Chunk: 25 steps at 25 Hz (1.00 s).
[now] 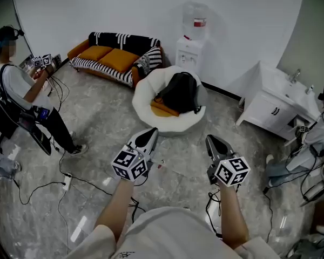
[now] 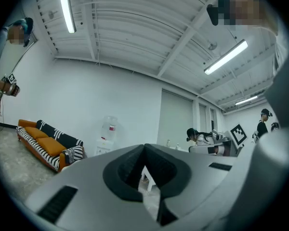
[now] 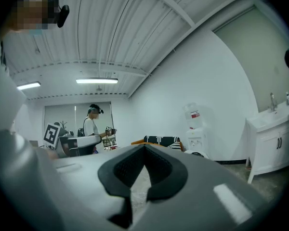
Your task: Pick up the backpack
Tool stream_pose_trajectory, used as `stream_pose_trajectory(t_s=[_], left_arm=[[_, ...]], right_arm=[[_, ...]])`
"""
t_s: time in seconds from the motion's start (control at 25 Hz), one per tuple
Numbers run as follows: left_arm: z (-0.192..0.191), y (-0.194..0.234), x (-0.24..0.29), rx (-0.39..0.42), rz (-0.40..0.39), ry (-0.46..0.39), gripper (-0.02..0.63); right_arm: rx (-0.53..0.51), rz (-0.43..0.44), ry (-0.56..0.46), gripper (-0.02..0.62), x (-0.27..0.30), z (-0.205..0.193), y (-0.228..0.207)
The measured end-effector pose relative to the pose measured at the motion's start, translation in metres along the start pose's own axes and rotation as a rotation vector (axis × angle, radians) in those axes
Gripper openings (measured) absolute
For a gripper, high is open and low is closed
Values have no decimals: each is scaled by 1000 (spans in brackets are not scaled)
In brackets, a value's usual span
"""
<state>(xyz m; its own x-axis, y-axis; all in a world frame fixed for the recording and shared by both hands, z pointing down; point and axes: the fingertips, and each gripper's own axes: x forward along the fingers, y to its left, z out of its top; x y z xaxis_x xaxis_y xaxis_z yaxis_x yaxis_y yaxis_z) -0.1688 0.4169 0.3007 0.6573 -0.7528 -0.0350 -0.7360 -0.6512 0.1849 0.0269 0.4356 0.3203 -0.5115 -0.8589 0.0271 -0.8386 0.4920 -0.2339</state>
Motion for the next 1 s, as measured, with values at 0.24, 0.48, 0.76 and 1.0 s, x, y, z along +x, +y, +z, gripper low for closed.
stream_pose_trajectory(t_s=[0.24,0.48,0.76,1.0], left_arm=[[2,19,-17,-2,-16,-4,-11],[7,34,-35,-6,-42,2,-12],[14,51,-35,-12,-36,11,-11],[9,58,-29,-7,-14,13,-11]], right_arm=[[-20,-28,-5,2,12,0,22],[-14,-44,-3,2,21,-4,43],[-2,-44,27,2,37,-7,49],[6,-20,28,2,46,-7,39]])
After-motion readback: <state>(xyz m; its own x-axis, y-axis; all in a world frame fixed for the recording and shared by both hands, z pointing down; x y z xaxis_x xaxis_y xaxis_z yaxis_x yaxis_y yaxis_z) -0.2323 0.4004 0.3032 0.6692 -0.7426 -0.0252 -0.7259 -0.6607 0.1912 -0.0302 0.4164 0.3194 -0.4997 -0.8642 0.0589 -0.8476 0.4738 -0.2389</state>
